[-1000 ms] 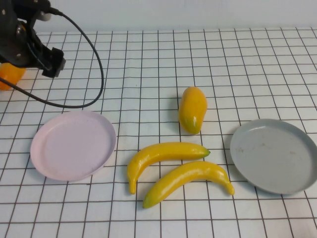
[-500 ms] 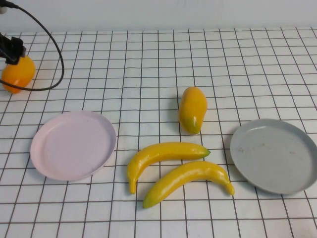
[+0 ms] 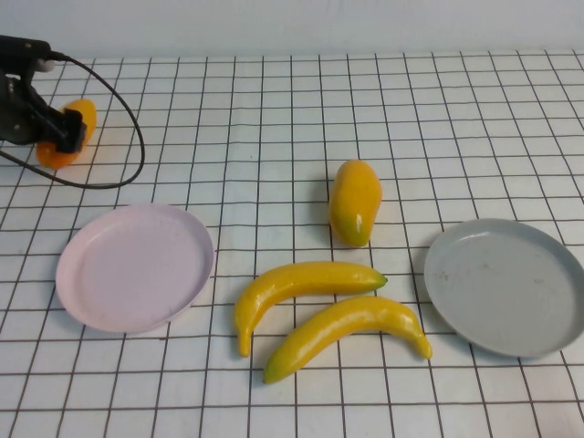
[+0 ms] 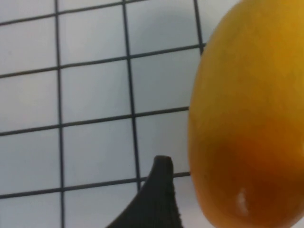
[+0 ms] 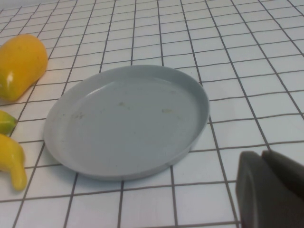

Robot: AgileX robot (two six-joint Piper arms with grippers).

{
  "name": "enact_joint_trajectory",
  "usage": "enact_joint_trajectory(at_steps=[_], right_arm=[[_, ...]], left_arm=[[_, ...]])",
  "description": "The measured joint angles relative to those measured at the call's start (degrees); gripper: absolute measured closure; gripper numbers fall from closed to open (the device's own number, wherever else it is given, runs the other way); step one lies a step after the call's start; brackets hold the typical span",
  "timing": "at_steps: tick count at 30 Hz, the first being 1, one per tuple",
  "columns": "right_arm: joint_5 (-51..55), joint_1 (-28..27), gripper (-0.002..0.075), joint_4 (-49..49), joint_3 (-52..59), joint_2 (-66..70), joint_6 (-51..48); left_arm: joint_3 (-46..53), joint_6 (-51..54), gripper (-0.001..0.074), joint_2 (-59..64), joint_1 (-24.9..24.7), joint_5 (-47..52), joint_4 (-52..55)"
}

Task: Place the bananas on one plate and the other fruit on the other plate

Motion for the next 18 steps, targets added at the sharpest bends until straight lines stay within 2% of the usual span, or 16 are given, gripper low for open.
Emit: enact_joint_trajectory(at_steps=[5,13,16,18], right_arm=[[0.0,0.0,0.0741,0.0,0.0,0.0,0.0],[0.0,0.0,0.0741,0.0,0.0,0.0,0.0],[0.0,0.0,0.0741,0.0,0.0,0.0,0.0],[0.0,0.0,0.0741,0.0,0.0,0.0,0.0]], left_arm=[[-0.55,3.67,0.0067,2.05,0.0,-0.4,-5.98],[-0.55,5.18,0.0071,3.23,0.0,-1.21,-8.7],[-0.55,6.53,0.0132,3.23,0.0,-1.29,-10.45],[-0.55,7.86,0.0204,3.23,0.0,-1.29,-12.45]])
